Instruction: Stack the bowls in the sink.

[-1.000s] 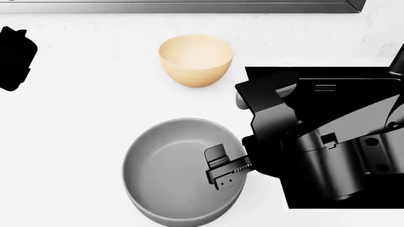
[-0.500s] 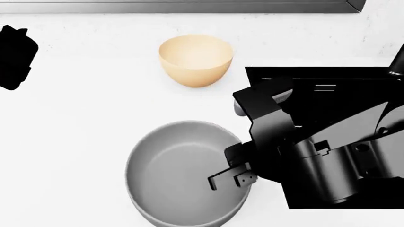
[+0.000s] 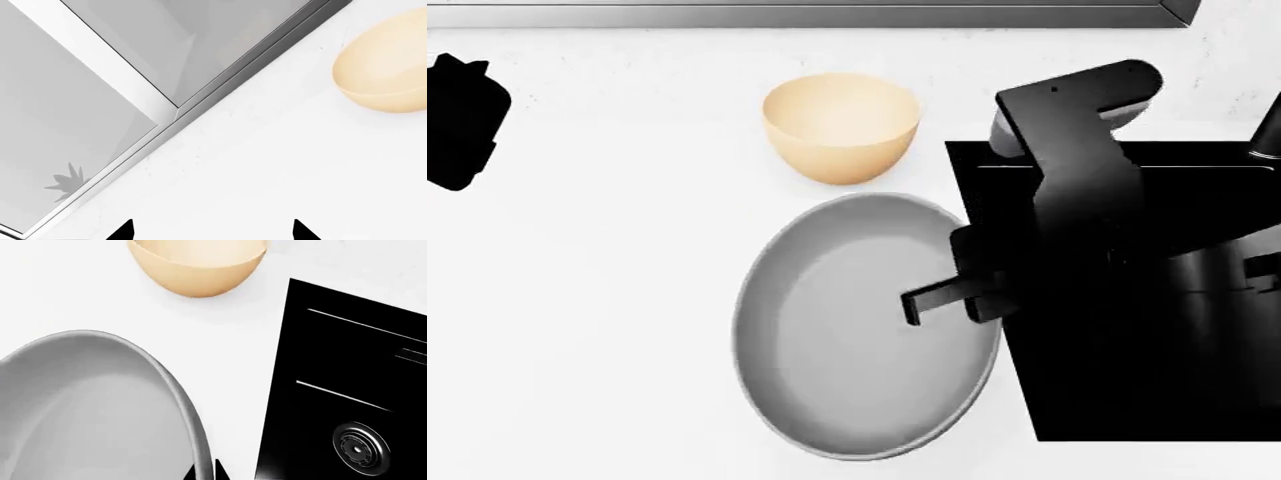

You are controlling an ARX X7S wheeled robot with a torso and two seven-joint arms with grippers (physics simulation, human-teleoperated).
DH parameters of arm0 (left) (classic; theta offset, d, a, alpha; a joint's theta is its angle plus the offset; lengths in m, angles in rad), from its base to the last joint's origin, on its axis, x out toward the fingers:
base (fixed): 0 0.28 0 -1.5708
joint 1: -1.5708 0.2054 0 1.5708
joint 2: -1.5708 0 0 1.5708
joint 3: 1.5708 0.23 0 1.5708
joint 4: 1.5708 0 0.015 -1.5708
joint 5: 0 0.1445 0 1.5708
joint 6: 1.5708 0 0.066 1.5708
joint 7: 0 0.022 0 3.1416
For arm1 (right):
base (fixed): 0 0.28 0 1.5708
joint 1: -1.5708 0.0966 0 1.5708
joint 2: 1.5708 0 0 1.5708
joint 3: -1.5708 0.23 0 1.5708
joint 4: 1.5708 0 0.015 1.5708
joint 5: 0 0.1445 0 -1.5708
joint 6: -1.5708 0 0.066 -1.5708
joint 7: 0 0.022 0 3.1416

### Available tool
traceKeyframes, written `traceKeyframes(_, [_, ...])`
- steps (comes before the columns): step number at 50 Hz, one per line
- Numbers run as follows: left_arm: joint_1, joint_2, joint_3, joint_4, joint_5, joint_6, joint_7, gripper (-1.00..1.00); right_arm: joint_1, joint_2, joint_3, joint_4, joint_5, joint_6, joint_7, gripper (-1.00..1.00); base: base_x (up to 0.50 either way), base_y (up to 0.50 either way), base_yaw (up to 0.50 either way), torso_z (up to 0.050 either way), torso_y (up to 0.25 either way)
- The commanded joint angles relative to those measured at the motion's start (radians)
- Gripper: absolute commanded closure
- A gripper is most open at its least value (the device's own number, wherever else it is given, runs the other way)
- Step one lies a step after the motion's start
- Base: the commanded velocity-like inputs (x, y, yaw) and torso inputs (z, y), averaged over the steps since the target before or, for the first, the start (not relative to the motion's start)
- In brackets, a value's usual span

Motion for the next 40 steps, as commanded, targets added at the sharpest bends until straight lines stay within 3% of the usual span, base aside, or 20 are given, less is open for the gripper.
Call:
traceKeyframes(1, [0.006, -0.002, -0.005, 0.000, 0.005, 0.006, 0.000, -1.00, 0.140, 0.095, 0.099, -0.047, 0.004, -0.011, 0.056, 1.00, 0.00, 0.00, 0.00, 0.000, 0.000])
traceKeyframes(10, [0.021, -0.006, -0.013, 0.006, 0.023, 0.020, 0.007, -1.00, 0.261, 0.161, 0.157, -0.071, 0.009, 0.012, 0.131, 1.00, 0.00, 0.00, 0.00, 0.000, 0.000])
traceKeyframes(22, [0.029, 0.003, -0.016, 0.006, 0.028, 0.030, 0.002, -1.00, 0.350, 0.267, 0.139, -0.065, -0.082, 0.165, 0.238, 1.00, 0.00, 0.00, 0.00, 0.000, 0.001])
traceKeyframes(40, [0.039, 0.008, -0.018, 0.007, 0.038, 0.040, 0.011, -1.00, 0.297, 0.408, 0.198, -0.146, -0.155, 0.008, 0.207, 1.00, 0.00, 0.00, 0.00, 0.000, 0.000])
